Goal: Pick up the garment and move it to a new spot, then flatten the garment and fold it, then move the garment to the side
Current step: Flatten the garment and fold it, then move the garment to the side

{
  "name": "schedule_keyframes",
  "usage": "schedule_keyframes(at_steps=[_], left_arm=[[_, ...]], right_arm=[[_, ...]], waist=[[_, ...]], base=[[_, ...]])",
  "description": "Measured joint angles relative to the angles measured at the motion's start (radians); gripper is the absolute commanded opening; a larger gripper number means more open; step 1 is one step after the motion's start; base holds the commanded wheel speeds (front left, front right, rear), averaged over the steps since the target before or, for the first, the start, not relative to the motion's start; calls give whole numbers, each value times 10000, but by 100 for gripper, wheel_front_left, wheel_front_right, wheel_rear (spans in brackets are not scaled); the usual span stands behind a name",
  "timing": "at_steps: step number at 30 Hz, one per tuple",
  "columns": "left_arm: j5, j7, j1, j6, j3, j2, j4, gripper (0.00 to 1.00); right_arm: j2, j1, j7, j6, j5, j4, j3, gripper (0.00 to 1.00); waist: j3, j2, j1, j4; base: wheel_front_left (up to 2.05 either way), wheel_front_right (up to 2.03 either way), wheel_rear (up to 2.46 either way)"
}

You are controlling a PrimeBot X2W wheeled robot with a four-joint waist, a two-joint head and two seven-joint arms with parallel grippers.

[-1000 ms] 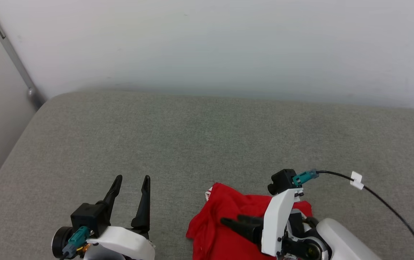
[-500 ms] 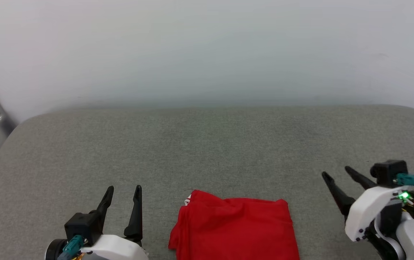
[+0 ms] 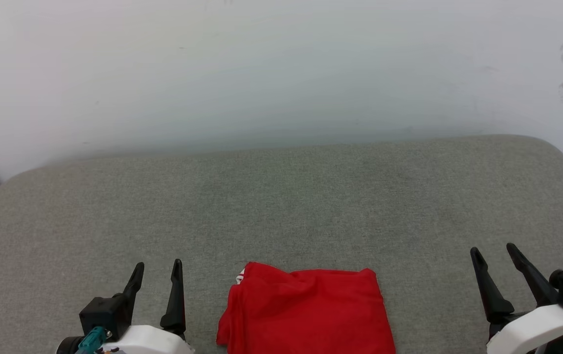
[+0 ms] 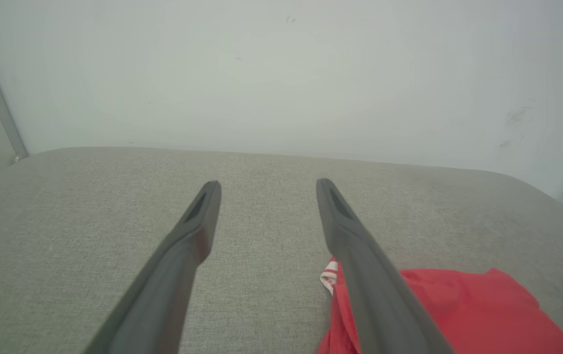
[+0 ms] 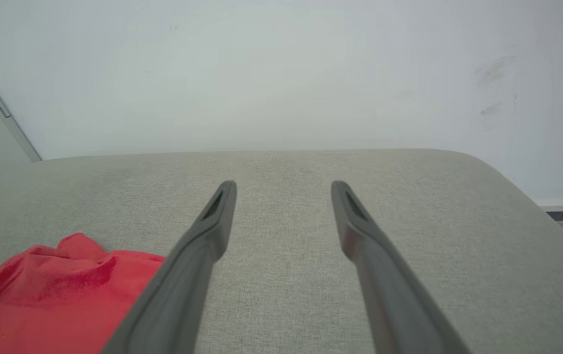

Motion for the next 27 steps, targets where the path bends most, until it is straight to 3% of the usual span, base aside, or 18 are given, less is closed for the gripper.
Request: schedule_keyframes(at_steps=[7,19,23,27], left_arm=[[-71,-12,130,90,86,-31,-10,100],[-75,-42,151,150,88,-56,-50,100],[-79,-58,148,150,121,-88,-111,100],[-52,-75,105,128,144,-105,-186,100]], right_arm=[[504,279,-44,0,-447,-474,-107,100],[382,231,322,0,-54,-506,-299,100],[69,46,1622,0,1457,82,-1032,100],[-790,-311,3992,-2,2556,1114,-1511,100]], waist=[[103,0,0,12],[128,0,0,137],[201,0,0,199],[311,0,1,348]], base=[[0,0,0],[0,0,0],[0,0,0],[0,0,0]])
